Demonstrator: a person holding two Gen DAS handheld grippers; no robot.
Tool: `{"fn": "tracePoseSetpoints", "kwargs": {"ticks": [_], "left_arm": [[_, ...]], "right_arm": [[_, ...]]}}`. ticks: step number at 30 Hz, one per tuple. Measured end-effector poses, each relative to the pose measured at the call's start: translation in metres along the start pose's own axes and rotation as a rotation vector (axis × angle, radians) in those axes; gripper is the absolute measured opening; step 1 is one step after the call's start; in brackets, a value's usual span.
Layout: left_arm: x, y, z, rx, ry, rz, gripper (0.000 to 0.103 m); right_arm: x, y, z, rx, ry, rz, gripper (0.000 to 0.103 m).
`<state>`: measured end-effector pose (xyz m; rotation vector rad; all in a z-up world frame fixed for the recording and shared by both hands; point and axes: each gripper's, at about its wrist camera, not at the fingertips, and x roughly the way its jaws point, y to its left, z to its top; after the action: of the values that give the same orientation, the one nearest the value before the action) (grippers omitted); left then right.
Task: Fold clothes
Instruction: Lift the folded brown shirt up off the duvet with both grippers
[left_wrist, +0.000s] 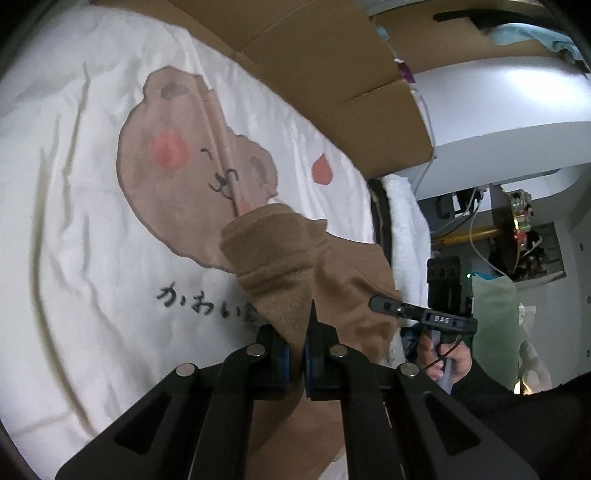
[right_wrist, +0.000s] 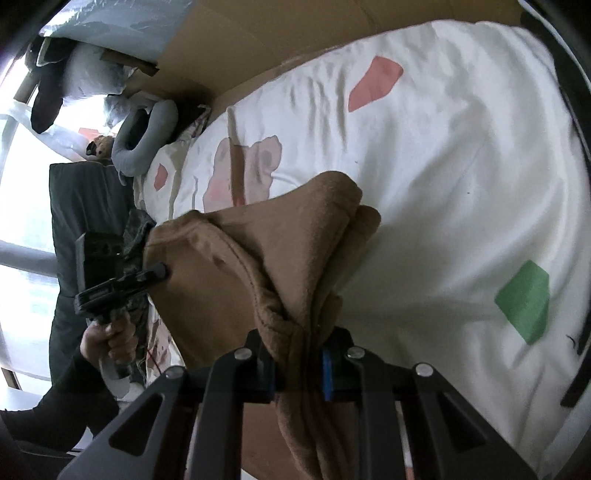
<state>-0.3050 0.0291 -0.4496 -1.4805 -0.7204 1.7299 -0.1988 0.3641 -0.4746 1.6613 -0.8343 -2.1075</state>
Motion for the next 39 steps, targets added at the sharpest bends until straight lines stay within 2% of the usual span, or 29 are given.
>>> {"fn": "tracePoseSetpoints", "kwargs": {"ticks": [11,19,23,30,35,39], "left_arm": [[-0.021,-0.039,-0.018,-0.029,-0.044,0.002,0.004],[-0.053,-0.07,-0.028,-0.041,-0.089,0.019,0.004],[-0.071,-0.097,-0.027,-0.019,-0.118,0.021,0.004],[-0.097,-0.146,-0.006,0.052,-0.192,0.004,0.004],[-0.11,-0.176,0.014,0.108,-0.247,-0.012,0.004],[-0.105,-0.188,0.034,0.143,-0.269,-0.019,0.004]], "right_arm": [[-0.029,0.03,-0.014,-0.061,-0.013,0.0,0.015],[-0.06,0.053,-0.021,-0.074,-0.044,0.032,0.014],[-0.084,0.069,-0.02,-0.091,-0.081,0.039,0.014],[-0.135,0.093,0.0,-0.126,-0.181,0.047,0.014],[-0.167,0.11,0.032,-0.16,-0.271,0.047,0.014],[-0.177,0.113,0.056,-0.178,-0.304,0.03,0.014]]}}
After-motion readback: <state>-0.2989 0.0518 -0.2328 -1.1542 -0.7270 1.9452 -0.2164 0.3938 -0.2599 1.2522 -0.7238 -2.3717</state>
